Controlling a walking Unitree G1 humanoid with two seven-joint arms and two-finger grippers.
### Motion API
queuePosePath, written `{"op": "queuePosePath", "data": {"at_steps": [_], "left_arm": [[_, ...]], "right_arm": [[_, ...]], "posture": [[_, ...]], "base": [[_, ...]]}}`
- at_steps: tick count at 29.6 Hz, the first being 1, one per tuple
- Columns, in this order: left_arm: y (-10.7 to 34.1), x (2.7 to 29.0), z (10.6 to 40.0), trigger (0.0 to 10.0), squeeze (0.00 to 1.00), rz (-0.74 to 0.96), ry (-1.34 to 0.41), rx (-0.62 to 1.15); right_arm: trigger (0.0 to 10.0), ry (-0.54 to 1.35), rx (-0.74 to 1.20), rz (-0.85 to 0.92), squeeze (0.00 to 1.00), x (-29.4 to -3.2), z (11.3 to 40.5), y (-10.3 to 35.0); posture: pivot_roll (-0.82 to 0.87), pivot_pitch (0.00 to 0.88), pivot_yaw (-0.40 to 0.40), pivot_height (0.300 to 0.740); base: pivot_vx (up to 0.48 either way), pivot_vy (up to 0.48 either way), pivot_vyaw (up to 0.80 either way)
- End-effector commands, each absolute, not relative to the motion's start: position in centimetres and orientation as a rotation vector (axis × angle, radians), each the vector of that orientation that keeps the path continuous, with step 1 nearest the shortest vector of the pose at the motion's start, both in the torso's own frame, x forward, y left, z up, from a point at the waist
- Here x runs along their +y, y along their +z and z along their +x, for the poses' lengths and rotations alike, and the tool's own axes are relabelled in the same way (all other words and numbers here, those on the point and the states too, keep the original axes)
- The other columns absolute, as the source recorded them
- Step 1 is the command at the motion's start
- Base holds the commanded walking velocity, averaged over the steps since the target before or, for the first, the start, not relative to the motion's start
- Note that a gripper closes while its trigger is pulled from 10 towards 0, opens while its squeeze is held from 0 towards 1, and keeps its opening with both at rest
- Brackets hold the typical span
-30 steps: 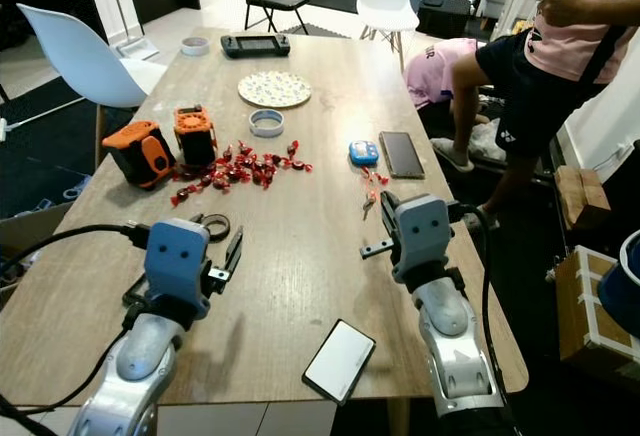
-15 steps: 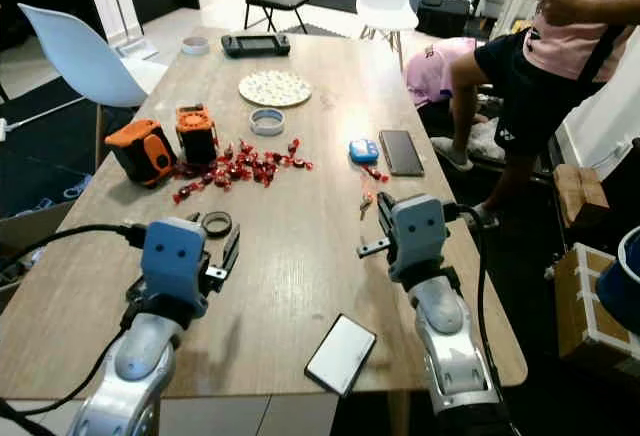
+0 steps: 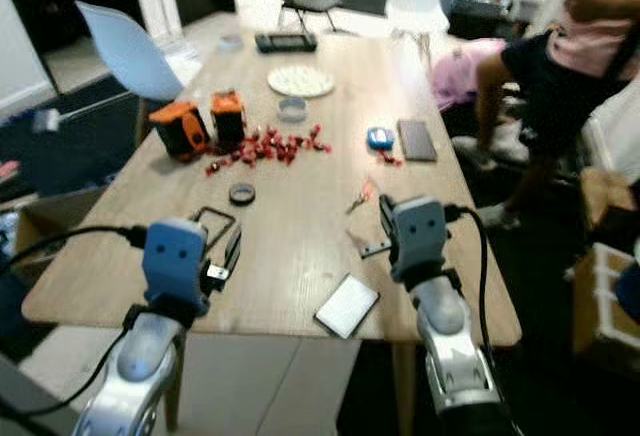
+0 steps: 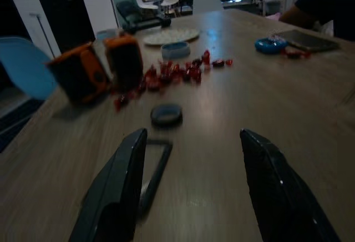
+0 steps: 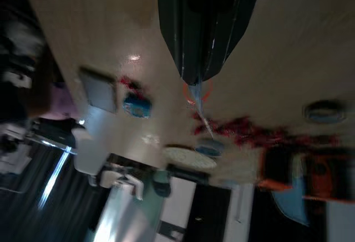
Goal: Hang keys on a hook
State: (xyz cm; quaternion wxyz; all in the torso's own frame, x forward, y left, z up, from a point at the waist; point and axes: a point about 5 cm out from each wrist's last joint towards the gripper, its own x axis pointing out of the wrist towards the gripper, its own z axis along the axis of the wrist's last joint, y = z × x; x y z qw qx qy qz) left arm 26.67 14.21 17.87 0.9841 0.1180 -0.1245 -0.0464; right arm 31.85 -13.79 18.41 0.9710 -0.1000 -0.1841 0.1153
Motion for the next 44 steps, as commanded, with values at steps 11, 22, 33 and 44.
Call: {"op": "queuePosePath", "data": {"at_steps": [11, 22, 33, 44], "left_arm": [[17.60, 14.26, 26.52, 10.0, 0.00, 0.244, -0.081, -0.240], [17.59, 14.36, 26.45, 10.0, 0.00, 0.244, -0.076, -0.240], [17.59, 14.37, 26.45, 10.0, 0.00, 0.243, -0.074, -0.240], [17.57, 14.36, 26.41, 10.0, 0.00, 0.244, -0.075, -0.238]], "right_arm": [[10.0, 0.239, -0.369, -0.200, 0.00, -13.61, 31.90, 18.14], [10.0, 0.246, -0.370, -0.205, 0.00, -13.36, 31.92, 18.07], [10.0, 0.249, -0.369, -0.201, 0.00, -13.23, 31.99, 17.98], [10.0, 0.252, -0.371, -0.201, 0.00, -13.16, 31.99, 17.95]], "posture": [[0.13, 0.132, -0.073, 0.740], [0.14, 0.135, -0.074, 0.740], [0.14, 0.135, -0.072, 0.740], [0.15, 0.135, -0.073, 0.740]], "base": [[-0.338, 0.000, 0.00], [-0.239, 0.000, 0.00], [0.000, 0.000, 0.00], [0.000, 0.000, 0.00]]}}
